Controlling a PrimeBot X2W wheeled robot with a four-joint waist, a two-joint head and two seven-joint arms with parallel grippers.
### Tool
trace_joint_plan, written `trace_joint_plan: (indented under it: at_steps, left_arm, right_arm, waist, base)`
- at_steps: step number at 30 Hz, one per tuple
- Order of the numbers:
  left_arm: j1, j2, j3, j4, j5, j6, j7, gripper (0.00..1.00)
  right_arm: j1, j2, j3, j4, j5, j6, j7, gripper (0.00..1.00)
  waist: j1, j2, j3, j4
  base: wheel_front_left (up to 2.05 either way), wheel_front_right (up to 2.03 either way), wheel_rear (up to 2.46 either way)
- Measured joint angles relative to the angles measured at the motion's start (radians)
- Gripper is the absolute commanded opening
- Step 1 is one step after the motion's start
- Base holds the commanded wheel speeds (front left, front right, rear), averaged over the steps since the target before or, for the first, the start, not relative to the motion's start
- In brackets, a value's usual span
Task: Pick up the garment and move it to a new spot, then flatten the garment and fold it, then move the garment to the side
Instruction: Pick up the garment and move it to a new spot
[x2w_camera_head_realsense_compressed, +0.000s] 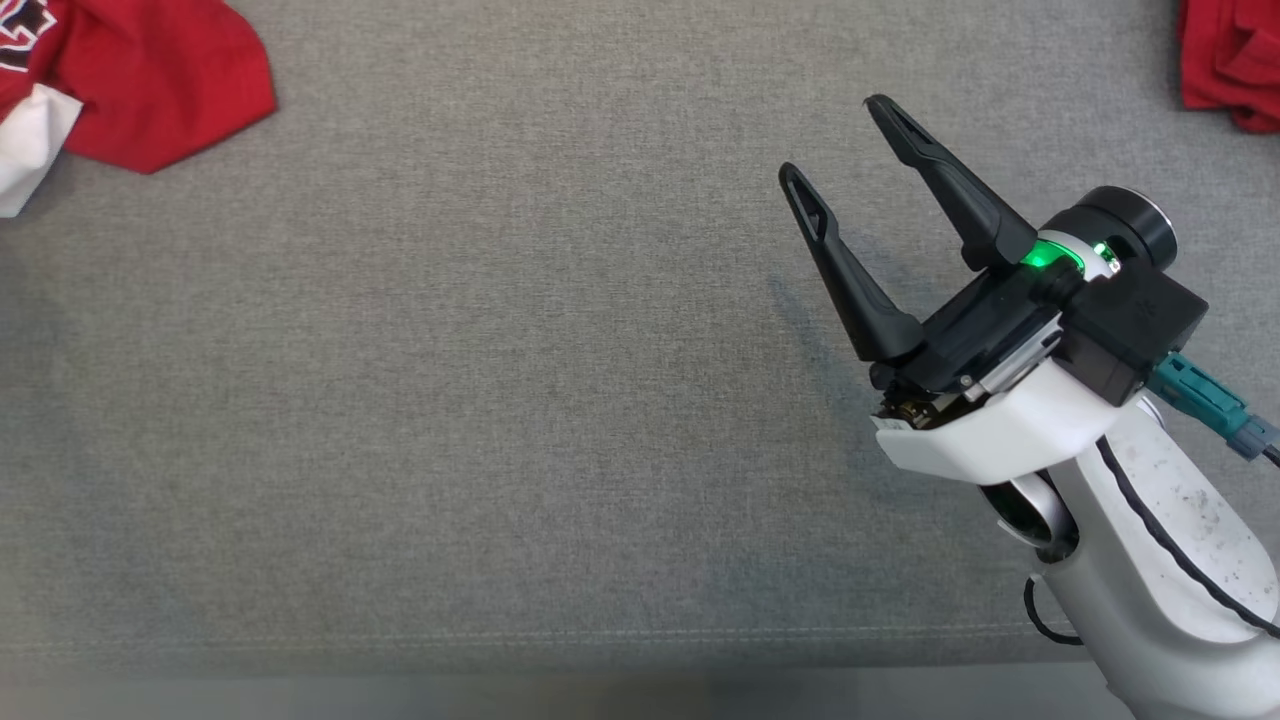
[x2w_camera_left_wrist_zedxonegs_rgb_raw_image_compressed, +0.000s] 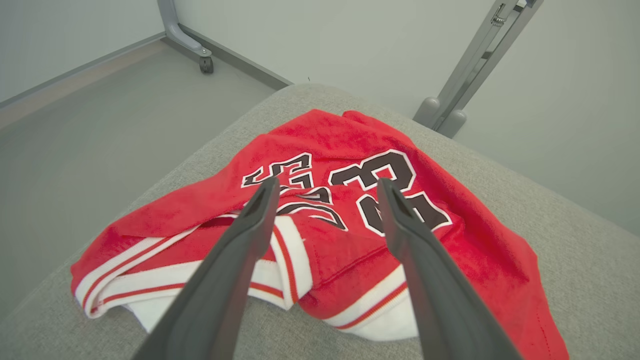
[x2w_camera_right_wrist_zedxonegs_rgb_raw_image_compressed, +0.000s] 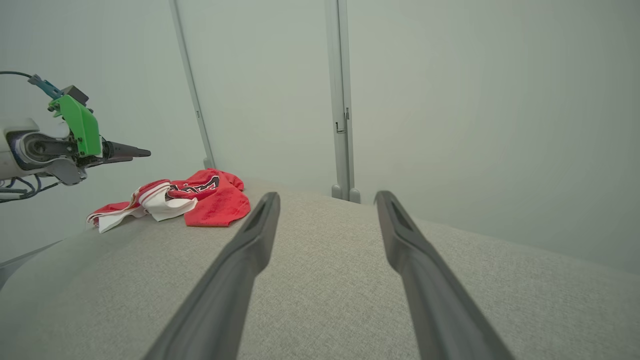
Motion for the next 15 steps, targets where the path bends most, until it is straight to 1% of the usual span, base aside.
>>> trace_joint_plan:
  at_steps: [2, 7, 14, 15]
  left_arm:
    - [-0.024, 0.000, -0.005, 0.042, 0.000, 0.002, 0.014, 1.00]
    - [-0.044, -0.023, -0.030, 0.108, -0.001, 0.002, 0.039, 1.00]
    - [-0.048, -0.023, -0.044, 0.195, -0.001, 0.012, 0.088, 1.00]
    - [-0.049, -0.023, -0.047, 0.204, 0.000, 0.018, 0.097, 1.00]
  right_arm:
    - [-0.015, -0.005, -0.002, 0.003, 0.000, 0.000, 0.000, 1.00]
    - [-0.018, -0.017, -0.008, 0.018, 0.001, 0.000, 0.000, 1.00]
    - [-0.037, -0.021, -0.010, 0.034, 0.002, 0.000, 0.000, 1.00]
    - [-0.037, -0.021, -0.010, 0.036, 0.002, 0.000, 0.000, 1.00]
  waist:
    - [0.0000, 0.0000, 0.028, -0.024]
    - [0.0000, 0.0000, 0.062, -0.052]
    - [0.0000, 0.0000, 0.066, -0.058]
    - [0.0000, 0.0000, 0.063, -0.056]
  base:
    - [0.00, 0.00, 0.00]
    - [0.00, 0.00, 0.00]
    - [0.00, 0.00, 0.00]
    - [0.00, 0.00, 0.00]
